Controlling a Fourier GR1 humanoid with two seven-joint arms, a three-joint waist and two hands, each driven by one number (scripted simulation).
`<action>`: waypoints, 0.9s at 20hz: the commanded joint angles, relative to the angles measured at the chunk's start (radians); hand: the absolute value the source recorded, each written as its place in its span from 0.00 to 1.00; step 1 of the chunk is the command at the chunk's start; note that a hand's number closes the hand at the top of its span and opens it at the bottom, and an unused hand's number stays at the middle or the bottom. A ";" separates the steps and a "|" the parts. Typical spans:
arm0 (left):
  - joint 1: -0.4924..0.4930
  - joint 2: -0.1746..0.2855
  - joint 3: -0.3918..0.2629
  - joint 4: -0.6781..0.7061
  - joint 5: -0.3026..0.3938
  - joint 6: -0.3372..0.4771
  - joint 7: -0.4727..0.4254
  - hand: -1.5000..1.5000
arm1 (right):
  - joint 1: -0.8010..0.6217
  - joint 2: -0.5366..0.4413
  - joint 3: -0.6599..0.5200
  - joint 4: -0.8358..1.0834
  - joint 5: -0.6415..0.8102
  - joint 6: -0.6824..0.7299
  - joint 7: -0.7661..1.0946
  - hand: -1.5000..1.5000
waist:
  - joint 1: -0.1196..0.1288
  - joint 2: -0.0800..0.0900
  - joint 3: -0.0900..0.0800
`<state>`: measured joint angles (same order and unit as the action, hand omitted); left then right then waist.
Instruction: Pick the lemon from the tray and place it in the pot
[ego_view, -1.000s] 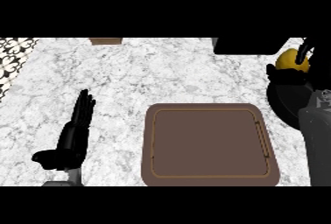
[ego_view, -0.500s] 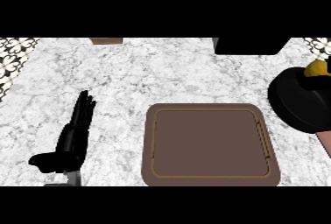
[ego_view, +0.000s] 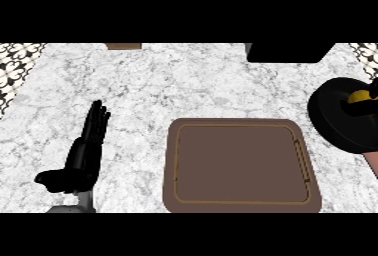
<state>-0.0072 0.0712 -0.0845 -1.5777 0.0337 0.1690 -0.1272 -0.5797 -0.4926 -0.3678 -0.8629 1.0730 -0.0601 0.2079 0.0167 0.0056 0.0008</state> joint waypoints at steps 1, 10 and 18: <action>0.029 -0.016 -0.018 0.002 -0.017 0.005 -0.033 0.50 | -0.019 -0.076 -0.065 0.173 -0.022 0.022 0.003 0.00 | 0.003 0.002 0.000; -0.032 -0.020 0.000 0.006 -0.014 0.019 0.019 0.50 | -0.095 0.014 -0.226 0.184 -0.288 -0.071 -0.267 0.00 | -0.016 -0.005 0.001; -0.037 0.021 0.049 0.026 0.023 -0.023 0.022 0.50 | -0.099 -0.060 -0.476 0.245 -0.588 -0.044 -0.444 0.00 | -0.012 0.001 0.001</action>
<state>-0.0010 0.0693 -0.0782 -1.5903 0.0290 0.1690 -0.1137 -0.6656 -0.5083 -0.7549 -0.6599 0.5954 -0.1358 -0.1860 0.0056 0.0026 0.0026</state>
